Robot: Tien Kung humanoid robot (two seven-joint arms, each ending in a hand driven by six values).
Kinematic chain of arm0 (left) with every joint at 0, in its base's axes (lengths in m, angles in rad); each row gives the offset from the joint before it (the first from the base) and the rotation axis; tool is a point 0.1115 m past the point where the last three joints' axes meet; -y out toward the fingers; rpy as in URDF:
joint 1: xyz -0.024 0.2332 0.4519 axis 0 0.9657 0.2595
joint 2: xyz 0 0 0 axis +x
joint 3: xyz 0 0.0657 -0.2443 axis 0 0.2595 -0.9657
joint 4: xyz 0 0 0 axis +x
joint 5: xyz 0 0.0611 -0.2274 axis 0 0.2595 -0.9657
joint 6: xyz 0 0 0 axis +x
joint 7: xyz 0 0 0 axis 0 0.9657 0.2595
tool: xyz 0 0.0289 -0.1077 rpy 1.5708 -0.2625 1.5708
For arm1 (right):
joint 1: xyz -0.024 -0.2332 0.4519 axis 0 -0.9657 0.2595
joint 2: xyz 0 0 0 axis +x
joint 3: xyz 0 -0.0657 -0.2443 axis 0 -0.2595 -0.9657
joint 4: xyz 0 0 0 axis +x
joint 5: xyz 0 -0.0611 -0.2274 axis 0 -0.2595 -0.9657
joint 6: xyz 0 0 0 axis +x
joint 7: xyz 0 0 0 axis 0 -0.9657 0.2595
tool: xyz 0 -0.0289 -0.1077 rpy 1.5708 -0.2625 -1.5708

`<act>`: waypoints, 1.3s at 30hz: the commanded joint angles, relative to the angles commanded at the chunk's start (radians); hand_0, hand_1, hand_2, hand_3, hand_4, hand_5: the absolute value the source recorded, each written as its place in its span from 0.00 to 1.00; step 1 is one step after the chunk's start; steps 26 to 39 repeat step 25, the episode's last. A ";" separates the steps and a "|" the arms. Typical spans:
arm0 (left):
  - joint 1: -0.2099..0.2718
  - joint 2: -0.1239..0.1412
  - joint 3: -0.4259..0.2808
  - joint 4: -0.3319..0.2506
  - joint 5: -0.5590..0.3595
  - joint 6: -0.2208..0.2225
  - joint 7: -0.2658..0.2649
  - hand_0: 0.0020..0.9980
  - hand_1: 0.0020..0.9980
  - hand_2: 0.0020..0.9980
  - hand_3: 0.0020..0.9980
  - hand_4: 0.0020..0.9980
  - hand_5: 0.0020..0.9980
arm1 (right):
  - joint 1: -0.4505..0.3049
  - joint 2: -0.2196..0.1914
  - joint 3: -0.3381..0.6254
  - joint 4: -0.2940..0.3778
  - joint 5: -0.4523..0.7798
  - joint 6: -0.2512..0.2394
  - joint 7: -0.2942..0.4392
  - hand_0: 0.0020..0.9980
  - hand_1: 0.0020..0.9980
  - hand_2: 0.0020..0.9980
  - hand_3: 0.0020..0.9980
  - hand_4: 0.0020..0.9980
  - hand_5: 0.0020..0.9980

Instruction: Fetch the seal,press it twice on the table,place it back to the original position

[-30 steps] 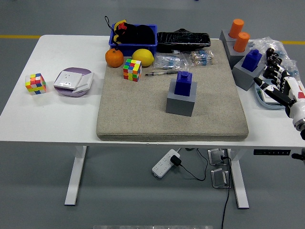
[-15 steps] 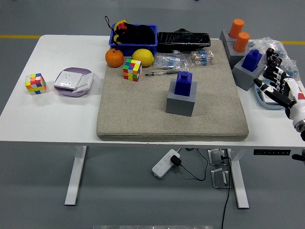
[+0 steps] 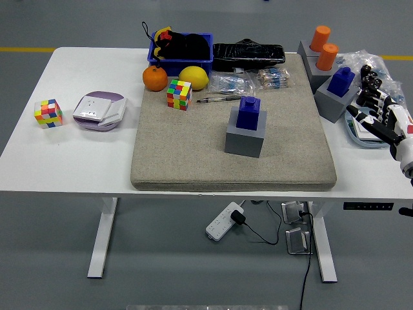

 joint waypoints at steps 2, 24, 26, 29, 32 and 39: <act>-0.001 -0.001 -0.002 0.000 0.000 0.000 0.000 0.82 0.79 0.75 0.81 0.72 0.38 | 0.001 0.000 0.001 0.002 0.000 0.001 -0.002 0.95 0.91 0.89 0.93 1.00 0.53; -0.005 -0.001 -0.011 0.000 -0.003 0.003 0.001 0.82 0.79 0.75 0.81 0.72 0.38 | 0.011 -0.003 0.017 0.009 -0.003 0.005 -0.012 0.94 0.89 0.88 0.92 1.00 0.49; -0.006 -0.001 -0.012 0.000 -0.002 0.003 0.001 0.82 0.79 0.75 0.81 0.72 0.38 | 0.012 -0.003 0.017 0.009 -0.003 0.005 -0.012 0.94 0.89 0.88 0.92 1.00 0.49; -0.006 -0.001 -0.012 0.000 -0.002 0.003 0.001 0.82 0.79 0.75 0.81 0.72 0.38 | 0.012 -0.003 0.017 0.009 -0.003 0.005 -0.012 0.94 0.89 0.88 0.92 1.00 0.49; -0.006 -0.001 -0.012 0.000 -0.002 0.003 0.001 0.82 0.79 0.75 0.81 0.72 0.38 | 0.012 -0.003 0.017 0.009 -0.003 0.005 -0.012 0.94 0.89 0.88 0.92 1.00 0.49; -0.006 -0.001 -0.012 0.000 -0.002 0.003 0.001 0.82 0.79 0.75 0.81 0.72 0.38 | 0.012 -0.003 0.017 0.009 -0.003 0.005 -0.012 0.94 0.89 0.88 0.92 1.00 0.49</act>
